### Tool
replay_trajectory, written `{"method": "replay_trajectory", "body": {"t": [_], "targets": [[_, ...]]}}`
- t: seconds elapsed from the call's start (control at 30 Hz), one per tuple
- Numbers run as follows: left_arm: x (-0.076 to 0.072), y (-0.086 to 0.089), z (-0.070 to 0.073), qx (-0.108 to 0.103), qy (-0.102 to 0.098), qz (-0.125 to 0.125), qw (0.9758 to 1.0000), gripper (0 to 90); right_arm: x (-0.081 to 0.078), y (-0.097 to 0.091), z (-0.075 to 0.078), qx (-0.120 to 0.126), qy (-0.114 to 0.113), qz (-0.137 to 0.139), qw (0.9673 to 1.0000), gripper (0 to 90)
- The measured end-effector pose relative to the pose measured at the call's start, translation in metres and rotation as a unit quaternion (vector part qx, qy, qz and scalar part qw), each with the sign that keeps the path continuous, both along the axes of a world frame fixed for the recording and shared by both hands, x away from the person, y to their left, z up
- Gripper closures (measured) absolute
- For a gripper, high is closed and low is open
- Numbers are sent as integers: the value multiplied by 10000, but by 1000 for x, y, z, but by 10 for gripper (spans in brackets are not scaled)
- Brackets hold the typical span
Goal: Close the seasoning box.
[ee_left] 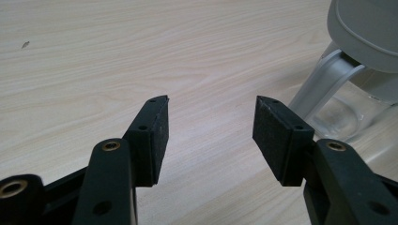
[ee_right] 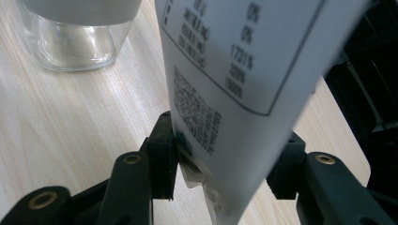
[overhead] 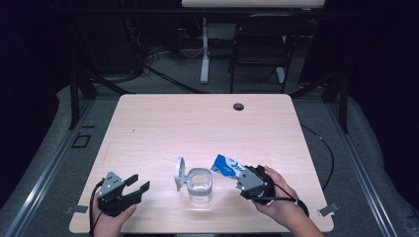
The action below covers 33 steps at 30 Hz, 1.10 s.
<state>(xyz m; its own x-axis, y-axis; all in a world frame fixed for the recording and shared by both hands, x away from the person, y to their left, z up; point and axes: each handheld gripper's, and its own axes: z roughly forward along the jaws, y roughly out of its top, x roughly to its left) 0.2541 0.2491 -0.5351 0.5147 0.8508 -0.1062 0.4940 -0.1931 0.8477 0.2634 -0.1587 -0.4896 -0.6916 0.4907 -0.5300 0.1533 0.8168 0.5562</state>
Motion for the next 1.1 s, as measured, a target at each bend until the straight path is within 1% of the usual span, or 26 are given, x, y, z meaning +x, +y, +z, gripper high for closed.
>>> {"method": "replay_trajectory", "body": {"t": [0.17, 0.2, 0.33, 0.4, 0.53, 0.57, 0.6, 0.63, 0.7, 0.73, 0.8, 1.1], "targets": [[0, 0, 0, -20, 2, 7, 10000, 464, 0, 1, -1, -32, 16, 13, 10000, 531], [0, 0, 0, -12, 5, -1, 10000, 464, 0, 1, -1, -87, 21, 31, 10000, 531], [0, 0, 0, -29, -1, -2, 10000, 465, 0, 3, -1, -117, 17, 40, 9999, 532], [0, 0, 0, -27, -2, -3, 10000, 465, 0, 3, 0, -221, 15, 57, 9997, 531], [0, 1, 1, -22, -7, -20, 10000, 464, 0, 4, 0, -244, -21, 75, 9997, 531], [0, 1, 1, -48, 1, -12, 10000, 464, 0, 4, 0, -232, -17, 91, 9997, 531], [0, 1, 1, -81, 19, -27, 10000, 464, 0, 4, 1, -333, -2, 105, 9994, 531], [0, 2, 2, -77, 29, -44, 10000, 464, 0, 5, 0, -278, -24, 108, 9996, 531], [0, 2, 1, -68, 36, -32, 10000, 464, 1, 5, -1, -313, -28, 109, 9994, 531], [0, 2, 1, -67, 45, -21, 10000, 464, 0, 5, 1, -451, -34, 101, 9989, 531], [0, 3, 1, -66, 20, -21, 10000, 464, 1, 6, -1, -381, -53, 137, 9992, 531], [0, 2, 1, -38, 43, -13, 10000, 465, 2, 8, 0, -577, -109, 195, 9981, 531]]}}
